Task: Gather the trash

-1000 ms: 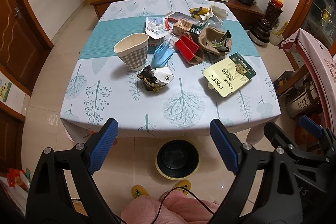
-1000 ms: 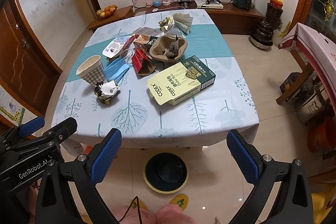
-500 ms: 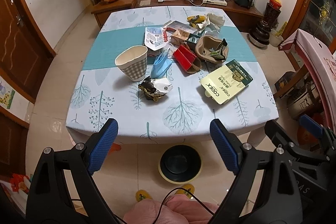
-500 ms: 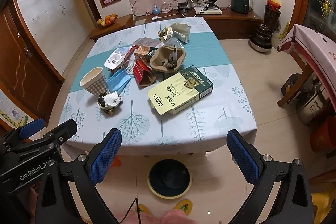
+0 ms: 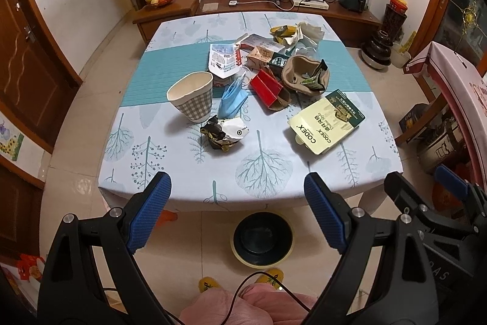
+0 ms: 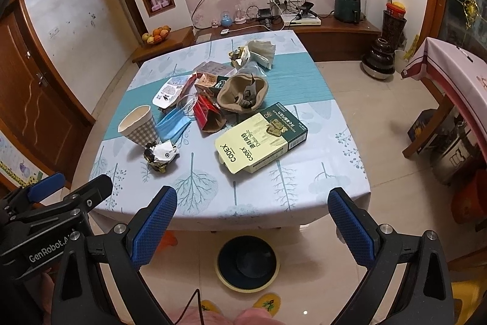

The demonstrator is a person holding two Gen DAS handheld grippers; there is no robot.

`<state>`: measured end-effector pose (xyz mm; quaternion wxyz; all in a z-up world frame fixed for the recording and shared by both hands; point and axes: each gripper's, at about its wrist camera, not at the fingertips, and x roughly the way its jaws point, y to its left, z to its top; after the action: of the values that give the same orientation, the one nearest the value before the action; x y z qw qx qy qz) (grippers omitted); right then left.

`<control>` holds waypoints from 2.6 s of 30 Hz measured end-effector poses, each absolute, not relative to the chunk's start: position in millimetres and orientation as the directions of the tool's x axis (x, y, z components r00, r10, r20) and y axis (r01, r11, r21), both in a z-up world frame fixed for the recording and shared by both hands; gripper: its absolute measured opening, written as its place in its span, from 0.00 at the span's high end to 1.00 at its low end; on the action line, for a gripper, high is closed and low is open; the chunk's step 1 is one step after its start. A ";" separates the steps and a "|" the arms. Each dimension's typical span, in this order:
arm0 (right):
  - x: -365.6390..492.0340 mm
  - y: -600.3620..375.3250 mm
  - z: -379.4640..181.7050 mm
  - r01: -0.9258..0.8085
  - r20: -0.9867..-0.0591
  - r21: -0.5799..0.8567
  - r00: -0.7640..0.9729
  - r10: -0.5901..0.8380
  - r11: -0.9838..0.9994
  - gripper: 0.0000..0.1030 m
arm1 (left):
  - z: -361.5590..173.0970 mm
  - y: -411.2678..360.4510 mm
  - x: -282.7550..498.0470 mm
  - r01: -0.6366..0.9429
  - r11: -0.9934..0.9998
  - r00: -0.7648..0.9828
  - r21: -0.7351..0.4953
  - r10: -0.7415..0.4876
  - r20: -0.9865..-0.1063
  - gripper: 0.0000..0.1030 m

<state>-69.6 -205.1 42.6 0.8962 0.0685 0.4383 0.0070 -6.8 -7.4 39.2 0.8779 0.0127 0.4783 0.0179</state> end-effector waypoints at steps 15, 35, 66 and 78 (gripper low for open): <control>-64.4 -204.7 40.3 0.041 -0.787 0.145 0.610 0.090 0.989 0.03 | 36.6 -4.1 -6.6 -0.024 0.999 0.540 0.045 0.051 -0.840 0.15; 18.8 -146.7 37.7 0.110 -0.820 0.153 0.569 0.064 0.982 0.09 | 14.9 115.5 113.9 0.015 1.000 0.457 -0.011 -0.017 -0.889 0.15; 145.2 -40.6 -153.3 0.384 -0.871 0.479 0.319 0.374 0.789 0.36 | -118.8 119.3 262.7 0.430 0.899 0.114 -0.081 -0.143 -0.983 0.64; 132.8 -23.1 -147.7 0.324 -0.829 0.537 0.376 0.414 0.779 0.62 | -110.2 132.3 250.8 0.422 0.904 0.158 -0.075 -0.155 -0.975 0.71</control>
<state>132.8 -23.1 -147.7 0.7604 0.3311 0.5579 0.0296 250.8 132.3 -110.2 0.7533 0.1075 0.6199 -0.1915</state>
